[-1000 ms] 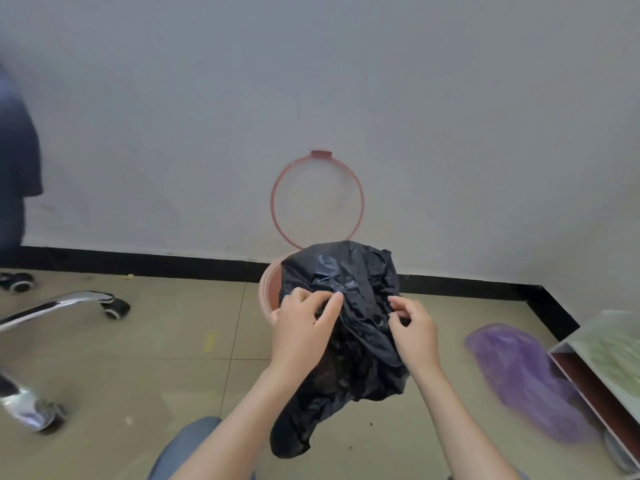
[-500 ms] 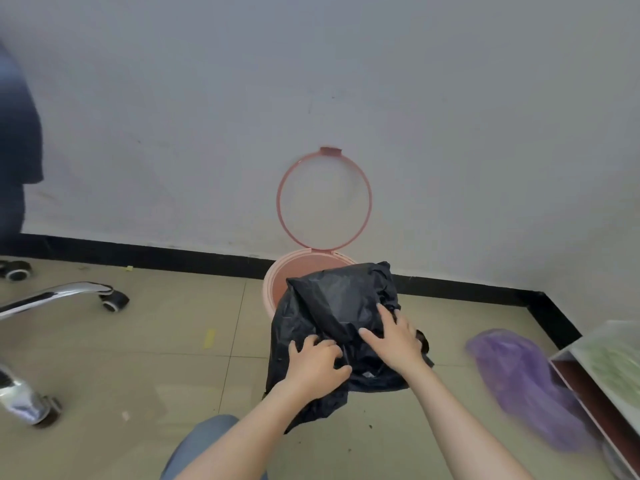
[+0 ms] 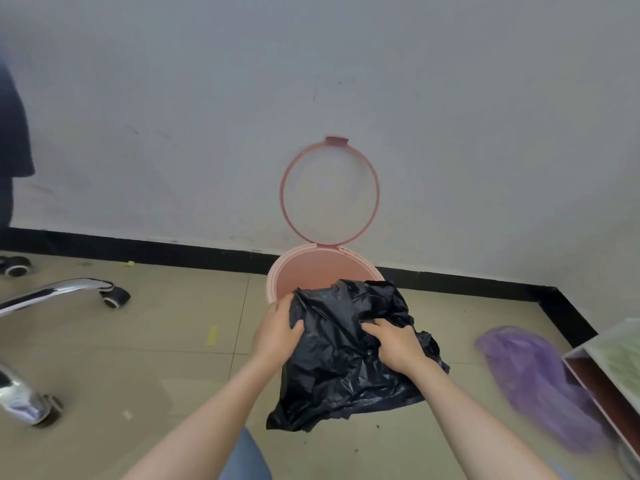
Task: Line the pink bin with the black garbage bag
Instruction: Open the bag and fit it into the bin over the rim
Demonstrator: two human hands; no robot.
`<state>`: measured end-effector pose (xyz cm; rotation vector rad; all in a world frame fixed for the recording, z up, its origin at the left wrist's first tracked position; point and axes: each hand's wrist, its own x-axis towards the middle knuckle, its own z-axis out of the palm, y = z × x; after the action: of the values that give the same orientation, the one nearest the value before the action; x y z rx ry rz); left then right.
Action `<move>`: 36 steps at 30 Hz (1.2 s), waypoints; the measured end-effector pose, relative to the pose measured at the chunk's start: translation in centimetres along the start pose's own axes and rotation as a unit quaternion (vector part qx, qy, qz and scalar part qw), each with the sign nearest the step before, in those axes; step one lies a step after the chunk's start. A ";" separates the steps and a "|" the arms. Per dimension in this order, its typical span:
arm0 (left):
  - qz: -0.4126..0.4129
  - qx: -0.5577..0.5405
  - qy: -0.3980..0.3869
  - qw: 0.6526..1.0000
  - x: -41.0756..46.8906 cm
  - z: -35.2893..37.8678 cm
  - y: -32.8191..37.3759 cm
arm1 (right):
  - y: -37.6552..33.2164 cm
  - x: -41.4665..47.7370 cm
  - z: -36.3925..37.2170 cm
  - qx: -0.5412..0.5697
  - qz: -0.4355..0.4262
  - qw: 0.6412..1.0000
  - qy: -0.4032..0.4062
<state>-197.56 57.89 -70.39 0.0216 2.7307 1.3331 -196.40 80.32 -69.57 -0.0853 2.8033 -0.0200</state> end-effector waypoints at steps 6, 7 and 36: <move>-0.133 -0.171 0.048 0.975 1.4 1.9 3.1 | 2.8 1.1 -0.2 0.096 -0.004 0.995 0.035; -0.147 -0.192 0.069 0.968 1.4 1.9 3.5 | 3.3 1.5 -0.2 0.103 -0.006 0.993 0.059; -0.268 0.210 0.136 0.930 3.2 4.2 5.7 | 8.4 10.8 -0.9 0.169 -0.200 0.962 0.080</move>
<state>-200.50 64.91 -68.72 -0.8652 2.8642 0.6307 -207.30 88.02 -72.47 -0.5883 2.8426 -0.6251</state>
